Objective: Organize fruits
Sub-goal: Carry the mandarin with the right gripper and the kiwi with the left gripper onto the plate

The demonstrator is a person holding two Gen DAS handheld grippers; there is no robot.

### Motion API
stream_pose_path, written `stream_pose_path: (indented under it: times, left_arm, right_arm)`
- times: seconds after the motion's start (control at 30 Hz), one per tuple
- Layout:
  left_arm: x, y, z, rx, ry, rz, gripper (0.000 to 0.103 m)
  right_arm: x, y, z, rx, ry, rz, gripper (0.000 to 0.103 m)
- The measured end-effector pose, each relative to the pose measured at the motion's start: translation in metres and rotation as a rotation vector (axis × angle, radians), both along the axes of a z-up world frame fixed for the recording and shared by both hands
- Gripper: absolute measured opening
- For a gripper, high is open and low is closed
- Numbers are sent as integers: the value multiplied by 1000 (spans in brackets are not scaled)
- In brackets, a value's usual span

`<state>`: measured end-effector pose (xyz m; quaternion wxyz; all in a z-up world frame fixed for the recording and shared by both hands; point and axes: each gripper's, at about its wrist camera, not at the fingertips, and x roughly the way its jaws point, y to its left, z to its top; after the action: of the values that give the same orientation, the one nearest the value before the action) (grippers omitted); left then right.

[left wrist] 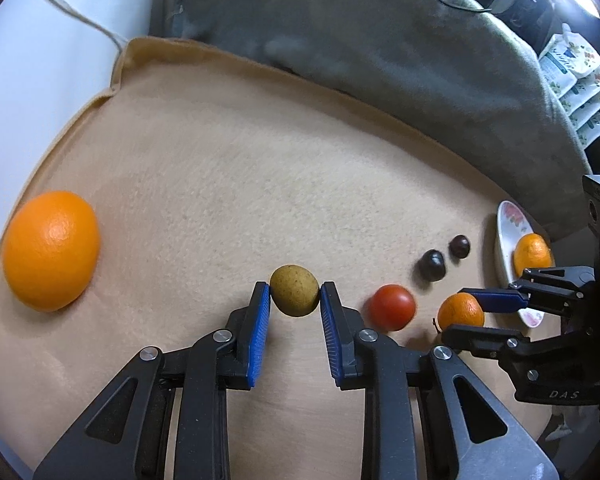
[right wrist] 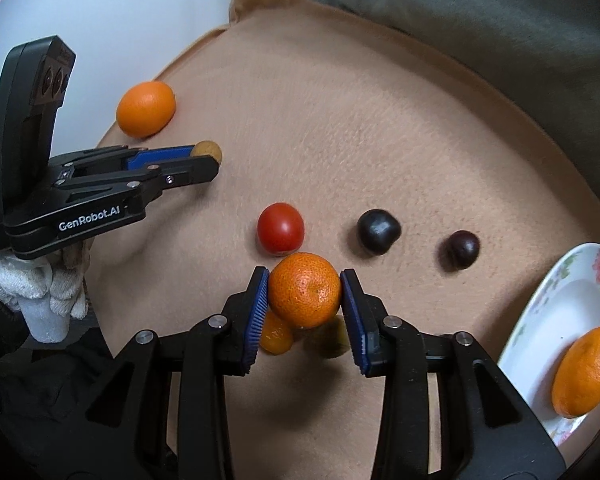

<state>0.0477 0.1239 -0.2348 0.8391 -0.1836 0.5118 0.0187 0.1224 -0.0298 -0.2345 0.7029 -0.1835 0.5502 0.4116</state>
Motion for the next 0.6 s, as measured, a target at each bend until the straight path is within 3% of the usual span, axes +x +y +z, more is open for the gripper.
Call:
stream_pose_path:
  times: [0.23, 0.6]
  left_arm:
    - [5, -13, 17, -4, -24, -43, 24]
    - [26, -68, 36, 1, -60, -186, 24]
  right_arm:
    - [-2, -22, 17, 15, -65, -56, 38]
    - [7, -80, 41, 28, -137, -217, 38]
